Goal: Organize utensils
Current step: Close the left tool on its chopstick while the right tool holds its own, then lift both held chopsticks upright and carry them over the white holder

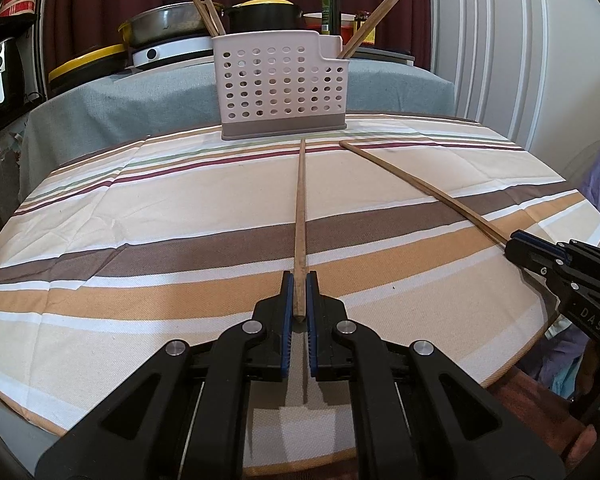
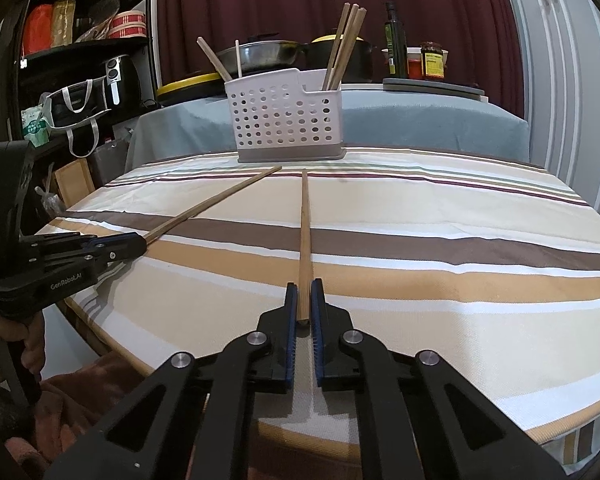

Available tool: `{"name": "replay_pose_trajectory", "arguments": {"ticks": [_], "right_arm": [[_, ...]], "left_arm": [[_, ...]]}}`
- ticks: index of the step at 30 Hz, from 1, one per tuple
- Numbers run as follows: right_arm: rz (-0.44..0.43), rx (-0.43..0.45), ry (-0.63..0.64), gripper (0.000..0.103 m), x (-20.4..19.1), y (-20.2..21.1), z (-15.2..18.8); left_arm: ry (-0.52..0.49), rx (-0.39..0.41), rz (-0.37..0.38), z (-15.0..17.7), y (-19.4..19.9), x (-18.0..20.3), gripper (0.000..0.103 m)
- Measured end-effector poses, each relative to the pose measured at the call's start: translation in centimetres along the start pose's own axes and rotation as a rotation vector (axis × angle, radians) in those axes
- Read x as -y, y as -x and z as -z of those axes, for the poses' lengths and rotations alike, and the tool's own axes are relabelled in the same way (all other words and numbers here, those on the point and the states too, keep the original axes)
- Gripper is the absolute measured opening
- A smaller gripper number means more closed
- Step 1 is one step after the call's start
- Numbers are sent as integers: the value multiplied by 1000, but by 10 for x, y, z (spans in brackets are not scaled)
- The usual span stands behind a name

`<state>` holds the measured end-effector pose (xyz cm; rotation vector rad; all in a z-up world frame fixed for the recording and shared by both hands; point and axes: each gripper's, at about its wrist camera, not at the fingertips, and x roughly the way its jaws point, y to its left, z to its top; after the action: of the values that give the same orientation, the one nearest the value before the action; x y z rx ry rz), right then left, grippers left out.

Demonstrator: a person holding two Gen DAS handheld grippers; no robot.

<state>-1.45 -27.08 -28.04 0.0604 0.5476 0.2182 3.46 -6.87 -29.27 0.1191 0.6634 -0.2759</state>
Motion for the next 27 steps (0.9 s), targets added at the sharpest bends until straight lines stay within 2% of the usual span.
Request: {"name": "replay_pose_trajectory", "arguments": {"ticks": [12,21,27], "right_arm": [[24,64,26,7,-4,19,-15],[35,173,36,7,-9,53,-52],[38,244,40,7,-10,76,-81]], "left_arm": [[-22,57,1,-4,15,0,7],[-26,172,-17,-26,59,-4,6],[-15,262,-24,-52,99,-11,6]]}}
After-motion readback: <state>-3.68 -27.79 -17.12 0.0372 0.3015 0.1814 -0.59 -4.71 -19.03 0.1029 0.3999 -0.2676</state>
